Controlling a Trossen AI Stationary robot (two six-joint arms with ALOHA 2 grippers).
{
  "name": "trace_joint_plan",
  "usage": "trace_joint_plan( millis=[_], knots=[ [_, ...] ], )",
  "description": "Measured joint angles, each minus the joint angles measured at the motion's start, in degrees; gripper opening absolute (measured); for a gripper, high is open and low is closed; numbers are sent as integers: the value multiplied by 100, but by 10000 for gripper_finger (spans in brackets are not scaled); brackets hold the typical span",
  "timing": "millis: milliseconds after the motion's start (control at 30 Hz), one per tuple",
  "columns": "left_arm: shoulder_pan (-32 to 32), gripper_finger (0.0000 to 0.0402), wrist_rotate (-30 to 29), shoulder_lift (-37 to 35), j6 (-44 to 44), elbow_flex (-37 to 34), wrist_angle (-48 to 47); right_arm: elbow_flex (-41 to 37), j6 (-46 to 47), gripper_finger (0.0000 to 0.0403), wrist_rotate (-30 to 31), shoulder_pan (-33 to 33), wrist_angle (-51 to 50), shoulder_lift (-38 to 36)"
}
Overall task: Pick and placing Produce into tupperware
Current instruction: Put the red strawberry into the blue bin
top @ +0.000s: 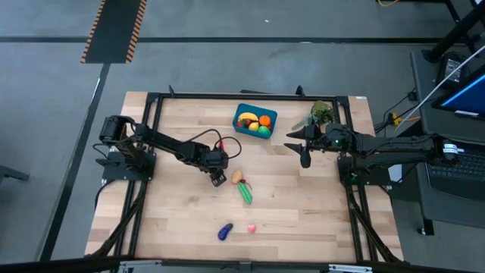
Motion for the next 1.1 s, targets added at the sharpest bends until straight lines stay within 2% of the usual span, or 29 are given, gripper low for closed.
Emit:
trace_joint_plan(
  millis=[433, 567, 767, 1100],
  knots=[
    [1, 212, -140, 17, -39, -4, 142, 0, 0, 196, 0, -1, 0, 0],
    [3, 189, -197, 20, -39, -7, 142, 0, 1, 196, 0, -1, 1, 0],
    [8, 126, -242, 20, 66, -9, 138, 0, 2, 196, 0, -1, 2, 0],
    [8, 125, -210, 8, 578, -7, 142, 0, 2, 196, 0, 0, 0, 0]
  ],
)
